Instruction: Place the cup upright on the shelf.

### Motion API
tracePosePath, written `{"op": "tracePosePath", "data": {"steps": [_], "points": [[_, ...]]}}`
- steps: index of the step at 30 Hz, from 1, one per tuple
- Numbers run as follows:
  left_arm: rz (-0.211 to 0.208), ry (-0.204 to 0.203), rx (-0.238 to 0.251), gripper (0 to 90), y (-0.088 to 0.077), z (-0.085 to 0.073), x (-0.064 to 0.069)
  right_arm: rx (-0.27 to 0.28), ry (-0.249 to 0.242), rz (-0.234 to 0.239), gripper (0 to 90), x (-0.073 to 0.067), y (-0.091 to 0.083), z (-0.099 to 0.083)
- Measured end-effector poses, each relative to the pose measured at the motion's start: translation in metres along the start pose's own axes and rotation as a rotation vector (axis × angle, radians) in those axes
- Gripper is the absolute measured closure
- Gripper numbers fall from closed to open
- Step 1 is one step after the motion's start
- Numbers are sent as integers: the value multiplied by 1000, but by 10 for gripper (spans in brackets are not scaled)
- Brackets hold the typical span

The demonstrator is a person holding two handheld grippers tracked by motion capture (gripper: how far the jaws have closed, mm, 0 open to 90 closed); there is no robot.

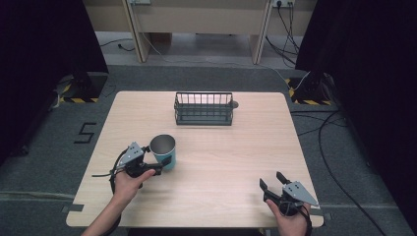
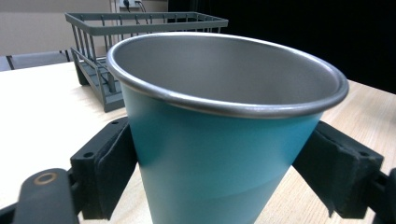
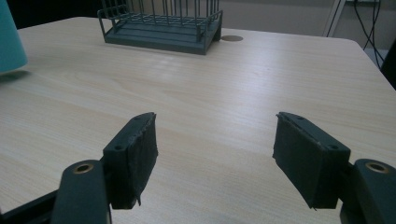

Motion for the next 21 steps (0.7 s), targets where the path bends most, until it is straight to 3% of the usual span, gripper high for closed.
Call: {"op": "tracePosePath", "data": {"steps": [3, 5, 21], "points": [[3, -1, 10, 157, 0, 4, -1, -4, 19, 3, 309, -2, 0, -1], [5, -1, 14, 158, 0, 7, -1, 0, -1, -2, 309, 0, 0, 0], [-4, -3, 35, 159, 10, 24, 0, 2, 3, 1, 310, 0, 0, 0]]}}
Point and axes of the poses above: each handheld gripper's, and its own axes: y roughly forward along the jaws, z roughly out of its top, x roughly to its right, the point moved 10 cm from there along y, roughly forward along the jaws, and after that the axes turned 1 degree about y, right-handed, at the moved point
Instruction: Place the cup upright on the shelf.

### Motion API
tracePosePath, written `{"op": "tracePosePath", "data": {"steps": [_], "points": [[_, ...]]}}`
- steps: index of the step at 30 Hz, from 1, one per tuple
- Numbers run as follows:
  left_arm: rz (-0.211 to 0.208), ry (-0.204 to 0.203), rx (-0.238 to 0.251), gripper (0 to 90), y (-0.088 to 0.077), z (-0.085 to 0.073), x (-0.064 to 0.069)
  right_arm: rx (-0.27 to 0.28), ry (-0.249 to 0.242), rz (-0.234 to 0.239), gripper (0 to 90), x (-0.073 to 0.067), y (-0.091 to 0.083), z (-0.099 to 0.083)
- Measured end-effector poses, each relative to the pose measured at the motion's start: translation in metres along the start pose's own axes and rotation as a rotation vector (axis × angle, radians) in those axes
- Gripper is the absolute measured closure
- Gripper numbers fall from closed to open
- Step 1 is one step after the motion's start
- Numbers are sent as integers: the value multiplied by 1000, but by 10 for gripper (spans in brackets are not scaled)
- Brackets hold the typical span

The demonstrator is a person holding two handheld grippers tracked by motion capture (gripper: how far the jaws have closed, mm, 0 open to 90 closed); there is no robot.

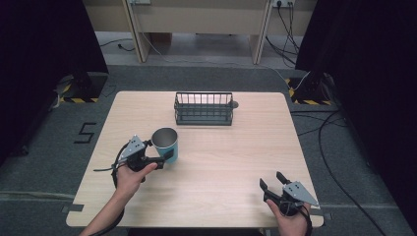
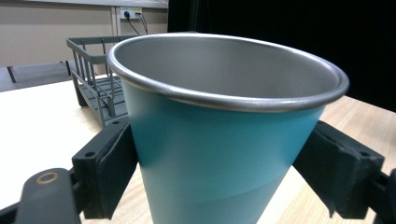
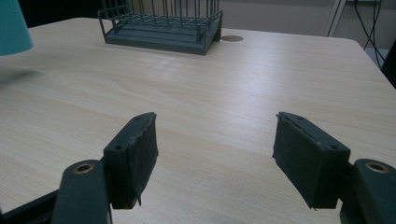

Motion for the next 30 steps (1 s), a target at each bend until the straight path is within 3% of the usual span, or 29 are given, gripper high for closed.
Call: {"op": "tracePosePath", "data": {"steps": [30], "points": [[0, 20, 53, 161, 14, 40, -5, 0, 3, 3, 311, 0, 0, 0]]}}
Point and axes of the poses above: each handheld gripper's, and its own axes: y roughly forward along the jaws, z roughly out of its top, x roughly to its right, the point moved 10 cm from there along y, roughly forward along the jaws, and after that the axes turned 1 degree about y, right-handed, at the moved point
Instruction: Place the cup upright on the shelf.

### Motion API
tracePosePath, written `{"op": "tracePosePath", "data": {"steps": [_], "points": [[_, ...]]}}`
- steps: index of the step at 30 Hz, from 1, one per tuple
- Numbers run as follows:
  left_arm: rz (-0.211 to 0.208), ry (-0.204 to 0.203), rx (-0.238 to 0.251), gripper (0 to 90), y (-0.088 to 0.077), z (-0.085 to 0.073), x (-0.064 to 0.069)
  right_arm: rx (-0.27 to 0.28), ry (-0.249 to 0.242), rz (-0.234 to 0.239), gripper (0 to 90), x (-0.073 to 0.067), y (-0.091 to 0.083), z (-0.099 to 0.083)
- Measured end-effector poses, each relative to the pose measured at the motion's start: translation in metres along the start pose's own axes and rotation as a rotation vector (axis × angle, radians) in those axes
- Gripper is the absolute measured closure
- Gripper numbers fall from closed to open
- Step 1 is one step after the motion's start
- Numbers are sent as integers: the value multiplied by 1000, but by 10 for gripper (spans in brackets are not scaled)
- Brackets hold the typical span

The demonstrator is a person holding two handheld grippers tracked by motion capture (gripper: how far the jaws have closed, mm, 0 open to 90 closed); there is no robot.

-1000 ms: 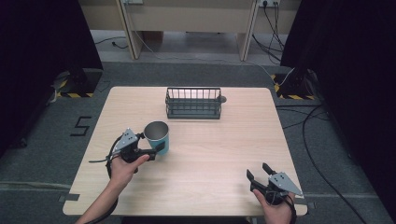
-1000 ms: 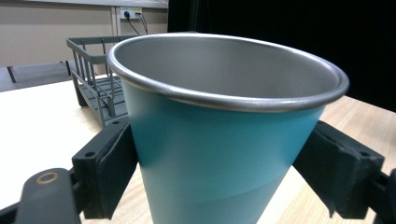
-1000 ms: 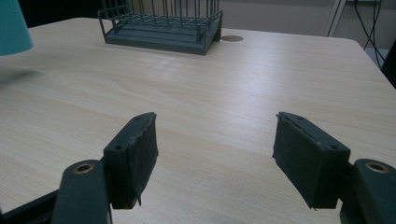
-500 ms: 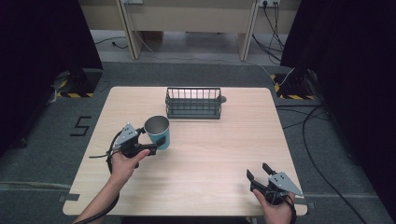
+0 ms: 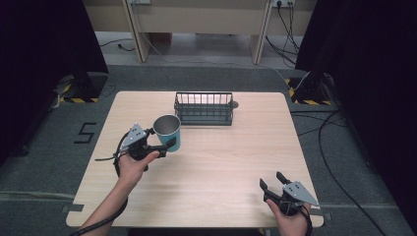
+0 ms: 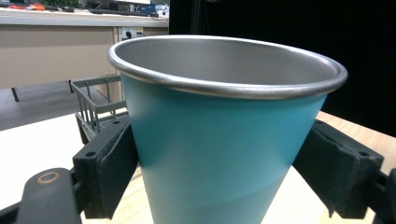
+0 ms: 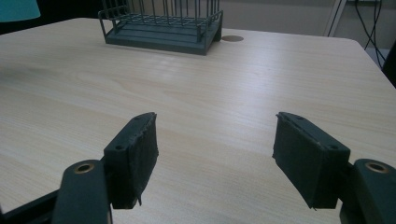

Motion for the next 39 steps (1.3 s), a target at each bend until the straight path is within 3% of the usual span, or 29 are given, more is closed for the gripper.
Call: {"op": "tracePosePath", "data": {"steps": [39], "points": [[24, -7, 29, 161, 30, 36, -20, 1, -1, 4, 312, 0, 0, 0]]}}
Point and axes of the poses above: each handheld gripper's, and its own axes: y roughly forward along the jaws, z roughly out of its top, x roughly to its right, the point moved 10 cm from there along y, roughly forward along the jaws, and after that the axes turned 1 degree about y, right-handed, at the moved point
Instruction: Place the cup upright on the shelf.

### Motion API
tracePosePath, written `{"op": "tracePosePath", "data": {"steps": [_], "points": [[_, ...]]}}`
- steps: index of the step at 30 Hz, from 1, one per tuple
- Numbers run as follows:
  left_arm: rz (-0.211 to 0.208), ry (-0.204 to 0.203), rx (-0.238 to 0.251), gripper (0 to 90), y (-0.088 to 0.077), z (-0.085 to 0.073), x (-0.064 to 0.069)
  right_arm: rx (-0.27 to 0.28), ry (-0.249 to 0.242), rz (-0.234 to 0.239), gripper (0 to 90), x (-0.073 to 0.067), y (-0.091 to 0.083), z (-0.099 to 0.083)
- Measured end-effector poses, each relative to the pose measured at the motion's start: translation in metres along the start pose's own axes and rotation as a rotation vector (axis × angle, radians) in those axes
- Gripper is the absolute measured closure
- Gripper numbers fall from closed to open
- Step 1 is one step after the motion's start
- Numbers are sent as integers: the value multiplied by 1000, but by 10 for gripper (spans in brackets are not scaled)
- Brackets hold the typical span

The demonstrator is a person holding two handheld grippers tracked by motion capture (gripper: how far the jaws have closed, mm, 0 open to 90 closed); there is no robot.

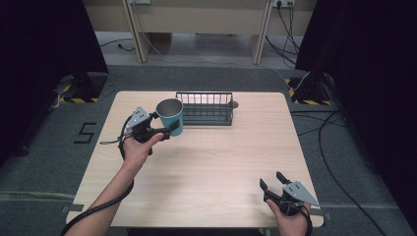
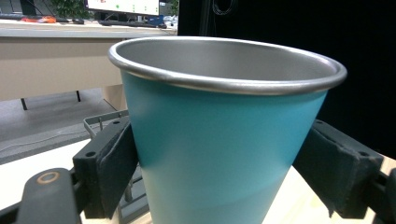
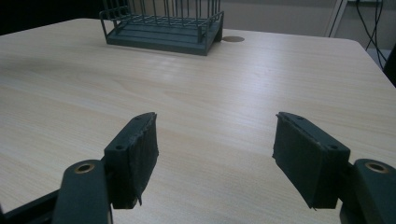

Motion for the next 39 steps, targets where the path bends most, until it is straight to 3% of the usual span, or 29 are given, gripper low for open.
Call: {"op": "tracePosePath", "data": {"steps": [12, 39], "points": [[3, 8, -1, 161, 7, 7, -1, 1, 3, 2, 312, 0, 0, 0], [0, 15, 0, 161, 49, 32, -4, 6, 13, 7, 313, 2, 0, 0]]}}
Point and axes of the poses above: each handheld gripper's, and its own axes: y roughly forward along the jaws, z roughly out of its top, x roughly to its right, the point moved 10 cm from there along y, roughly forward along the jaws, and after that the axes turned 1 degree about y, right-handed, at the moved point
